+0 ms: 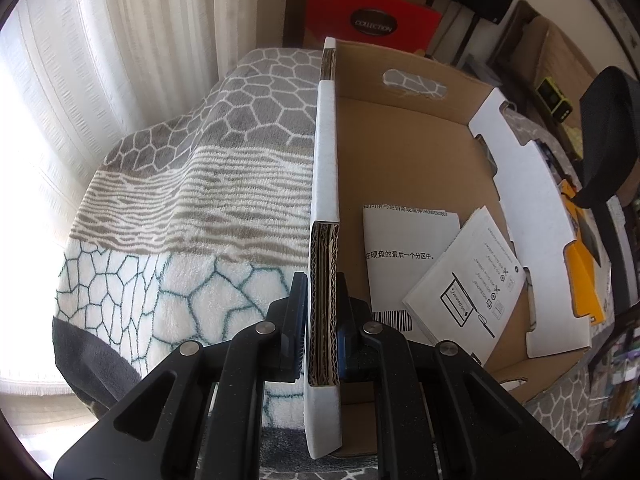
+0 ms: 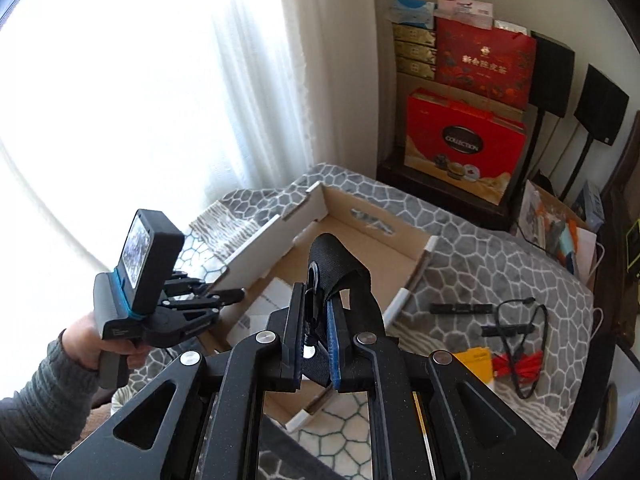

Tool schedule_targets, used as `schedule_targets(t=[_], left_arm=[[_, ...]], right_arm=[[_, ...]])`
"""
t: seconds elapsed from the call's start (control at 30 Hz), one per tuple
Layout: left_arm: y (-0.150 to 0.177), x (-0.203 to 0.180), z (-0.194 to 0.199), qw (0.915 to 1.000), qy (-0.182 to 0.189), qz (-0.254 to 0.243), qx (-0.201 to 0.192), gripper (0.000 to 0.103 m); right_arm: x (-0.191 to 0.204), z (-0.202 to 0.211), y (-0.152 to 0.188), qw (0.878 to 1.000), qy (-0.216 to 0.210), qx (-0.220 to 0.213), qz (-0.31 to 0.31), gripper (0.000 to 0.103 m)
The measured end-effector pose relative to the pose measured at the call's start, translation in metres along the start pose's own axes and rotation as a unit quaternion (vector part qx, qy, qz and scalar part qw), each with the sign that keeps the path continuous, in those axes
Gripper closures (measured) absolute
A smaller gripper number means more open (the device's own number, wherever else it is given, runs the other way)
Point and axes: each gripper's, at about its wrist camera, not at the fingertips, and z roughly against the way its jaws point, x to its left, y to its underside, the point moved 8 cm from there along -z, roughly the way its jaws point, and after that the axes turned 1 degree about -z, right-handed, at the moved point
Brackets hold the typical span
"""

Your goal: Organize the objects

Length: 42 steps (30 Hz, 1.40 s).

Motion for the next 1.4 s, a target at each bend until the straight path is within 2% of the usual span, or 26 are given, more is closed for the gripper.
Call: schedule_targets(t=[0.33,0.5,0.63,0.73,0.87,1.1,1.4], left_arm=[[0.0,0.001,0.0,1.0,0.001,0.003,0.001,0.093],[0.0,0.001,0.0,1.0,0.001,0.004,0.001,0.093],[0.0,0.001,-0.001,1.0,0.001,0.004,0.002,0.093],[0.0,0.001,-0.001,1.0,0.001,0.004,0.001,0.093],[0.0,0.002,-0.002,1.0,0.001,0.006,0.001,0.093],[0.0,0.004,-0.002,1.0,-0.001,0.005,0.001,0.093],[0.001,0.003,-0.003,1.0,-0.003,0.003,0.001,0.093]], right_arm=[[0.037,-0.086,0.028,0.997,-0.047,0.058,-0.009,0.095],[0.044,-0.104,0.042,0.995,-0.067,0.078,-0.008,0.094],[0.039,-0.109,0.053,0.993,-0.061,0.096,-0.009,0.09],[0.03,-0.106,0.056,0.993,-0.056,0.102,-0.016,0.083],[0.022,-0.09,0.049,0.995,-0.05,0.086,-0.018,0.081],[-0.016,-0.044,0.034,0.998,0.001,0.059,-0.033,0.068],[-0.092,-0.006,0.035,0.993,0.065,0.049,-0.08,0.067]])
